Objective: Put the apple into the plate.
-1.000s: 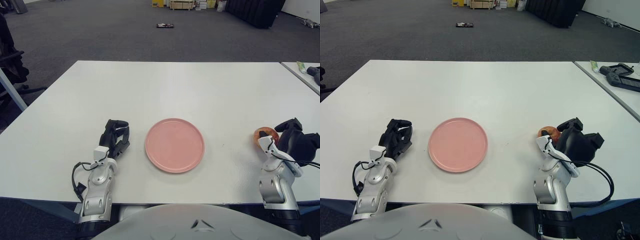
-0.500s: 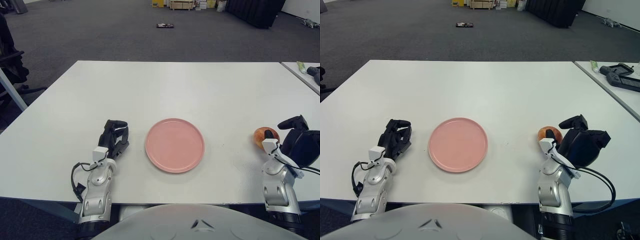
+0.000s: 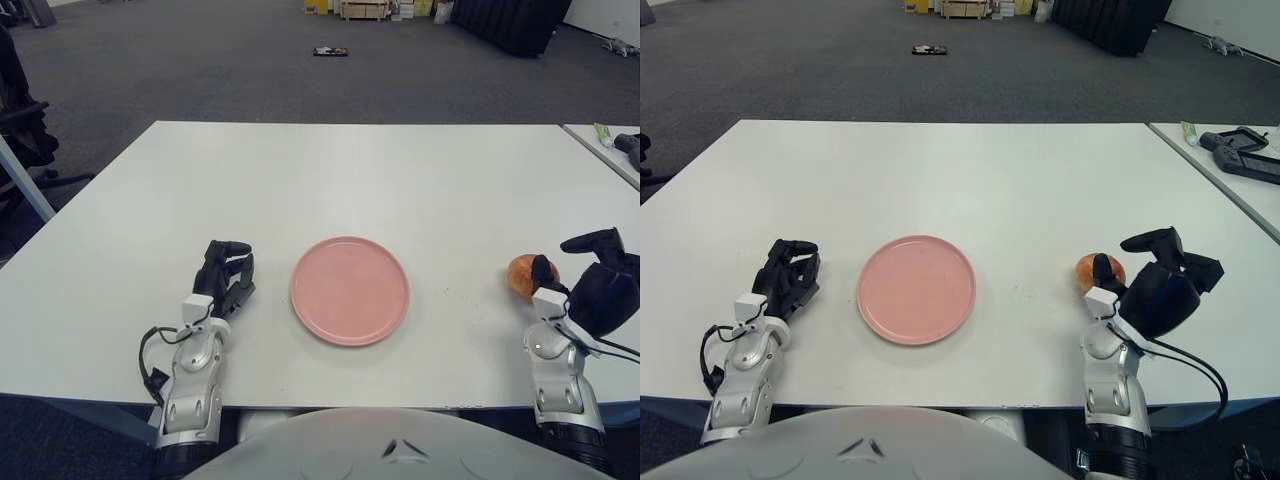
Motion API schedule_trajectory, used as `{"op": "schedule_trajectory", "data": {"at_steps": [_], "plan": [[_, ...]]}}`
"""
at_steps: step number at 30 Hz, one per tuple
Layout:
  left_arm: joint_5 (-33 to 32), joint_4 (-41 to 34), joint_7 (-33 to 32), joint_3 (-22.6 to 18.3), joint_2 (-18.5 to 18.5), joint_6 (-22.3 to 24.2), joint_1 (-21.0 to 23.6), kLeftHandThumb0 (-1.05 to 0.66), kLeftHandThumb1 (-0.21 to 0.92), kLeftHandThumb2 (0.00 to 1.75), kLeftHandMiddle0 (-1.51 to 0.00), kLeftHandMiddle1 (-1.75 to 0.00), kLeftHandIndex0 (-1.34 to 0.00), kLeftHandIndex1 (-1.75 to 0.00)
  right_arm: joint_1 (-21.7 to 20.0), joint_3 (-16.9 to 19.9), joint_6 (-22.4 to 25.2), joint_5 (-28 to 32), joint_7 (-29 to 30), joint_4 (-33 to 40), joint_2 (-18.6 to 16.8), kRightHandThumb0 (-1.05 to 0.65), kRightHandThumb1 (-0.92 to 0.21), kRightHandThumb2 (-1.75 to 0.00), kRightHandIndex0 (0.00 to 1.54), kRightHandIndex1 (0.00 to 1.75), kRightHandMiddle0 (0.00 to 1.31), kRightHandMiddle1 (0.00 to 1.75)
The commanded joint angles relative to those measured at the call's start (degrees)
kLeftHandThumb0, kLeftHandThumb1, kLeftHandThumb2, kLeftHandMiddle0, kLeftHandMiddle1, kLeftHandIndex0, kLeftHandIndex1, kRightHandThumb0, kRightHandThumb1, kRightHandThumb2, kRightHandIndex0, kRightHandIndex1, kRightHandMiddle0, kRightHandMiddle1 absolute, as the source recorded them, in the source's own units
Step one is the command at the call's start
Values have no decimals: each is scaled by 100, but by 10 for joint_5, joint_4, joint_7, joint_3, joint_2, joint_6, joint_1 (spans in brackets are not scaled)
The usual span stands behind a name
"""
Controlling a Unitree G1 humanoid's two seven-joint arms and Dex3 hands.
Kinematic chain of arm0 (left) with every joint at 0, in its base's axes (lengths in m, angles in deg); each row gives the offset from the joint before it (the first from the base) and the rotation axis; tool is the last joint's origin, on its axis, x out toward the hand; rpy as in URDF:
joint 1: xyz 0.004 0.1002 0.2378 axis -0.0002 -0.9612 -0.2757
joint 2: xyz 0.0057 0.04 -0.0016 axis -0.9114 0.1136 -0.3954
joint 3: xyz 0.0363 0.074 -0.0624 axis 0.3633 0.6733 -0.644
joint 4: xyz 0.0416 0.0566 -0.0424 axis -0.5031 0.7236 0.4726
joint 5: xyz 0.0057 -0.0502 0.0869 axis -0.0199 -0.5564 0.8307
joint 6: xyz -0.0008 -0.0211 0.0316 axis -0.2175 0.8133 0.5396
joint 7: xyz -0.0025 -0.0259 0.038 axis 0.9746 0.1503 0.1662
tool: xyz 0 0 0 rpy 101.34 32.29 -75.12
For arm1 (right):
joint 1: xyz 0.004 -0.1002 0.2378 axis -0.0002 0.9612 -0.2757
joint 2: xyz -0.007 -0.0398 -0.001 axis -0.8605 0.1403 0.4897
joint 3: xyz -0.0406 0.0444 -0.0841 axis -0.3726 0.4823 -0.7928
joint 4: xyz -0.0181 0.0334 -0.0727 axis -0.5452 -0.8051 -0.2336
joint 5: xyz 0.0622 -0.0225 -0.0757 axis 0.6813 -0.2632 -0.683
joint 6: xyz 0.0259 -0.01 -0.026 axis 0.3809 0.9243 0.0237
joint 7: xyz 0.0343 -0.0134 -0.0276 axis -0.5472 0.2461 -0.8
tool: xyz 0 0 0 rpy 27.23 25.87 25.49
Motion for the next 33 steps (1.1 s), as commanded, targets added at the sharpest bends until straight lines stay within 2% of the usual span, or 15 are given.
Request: {"op": "schedule_trajectory", "data": {"at_steps": [1,6,7,8,10,11,12,14,15,17,18,21,24,27,33], "plan": [[-2,5,-11,-7,2,17,-8,-35,92,53,-49,-135,-20,-175,-19,11,-29,11,4,-15,10,0,8,-172,95,163,67,175],[-1,1,-12,-5,5,18,-11,-35,92,53,-49,-135,-20,-175,-16,20,-33,46,-51,-20,21,-1,-7,-160,82,172,54,174],[-1,1,-12,-5,5,16,-12,-35,92,53,-49,-135,-20,-175,-11,18,-21,55,-76,-12,22,-1,-15,-152,75,173,50,174],[-1,1,-11,-4,5,14,-12,-35,92,52,-49,-135,-20,-175,-6,15,-5,59,-102,-1,25,0,-35,-127,58,174,40,172],[0,1,-10,-3,4,11,-13,-35,92,53,-50,-135,-20,-175,3,12,26,62,-145,19,30,-17,-27,-123,29,155,20,150],[1,2,-10,-3,4,10,-14,-35,92,53,-50,-135,-20,-175,7,13,40,62,-162,28,31,-30,-25,-118,19,132,13,124],[1,3,-10,-2,4,9,-14,-35,92,53,-50,-135,-20,-175,16,13,58,62,-182,43,31,-39,-24,-115,12,117,8,105],[2,3,-8,-1,4,5,-15,-35,92,53,-50,-135,-20,-175,37,14,94,66,-225,77,32,-52,-27,-108,6,96,4,83],[2,4,-8,0,4,3,-16,-35,92,53,-50,-135,-20,-175,46,14,112,68,-247,93,33,-61,-31,-102,4,73,3,63],[2,3,-8,1,4,4,-17,-35,92,53,-50,-134,-20,-175,56,13,146,67,-289,116,38,-69,-36,-96,2,53,1,46],[1,2,-9,1,5,8,-17,-35,92,53,-50,-134,-20,-175,61,7,174,56,-319,126,48,-74,-40,-92,1,34,1,29],[0,-1,-12,1,8,15,-18,-35,92,53,-50,-134,-20,-175,71,-9,233,12,-379,150,75,-90,-51,-74,0,11,0,10],[0,-1,-13,1,8,13,-18,-35,92,53,-51,-135,-20,-175,69,-22,265,-27,-407,144,100,-95,-54,-64,0,4,0,3],[-1,-1,-13,1,10,12,-19,-35,92,53,-51,-134,-20,-175,66,-27,276,-42,-421,128,116,-96,-53,-60,0,1,0,1],[-2,2,-10,2,10,4,-20,-35,92,53,-51,-134,-20,-175,85,-36,261,-60,-429,116,142,-96,-49,-59,0,0,0,0]]}}
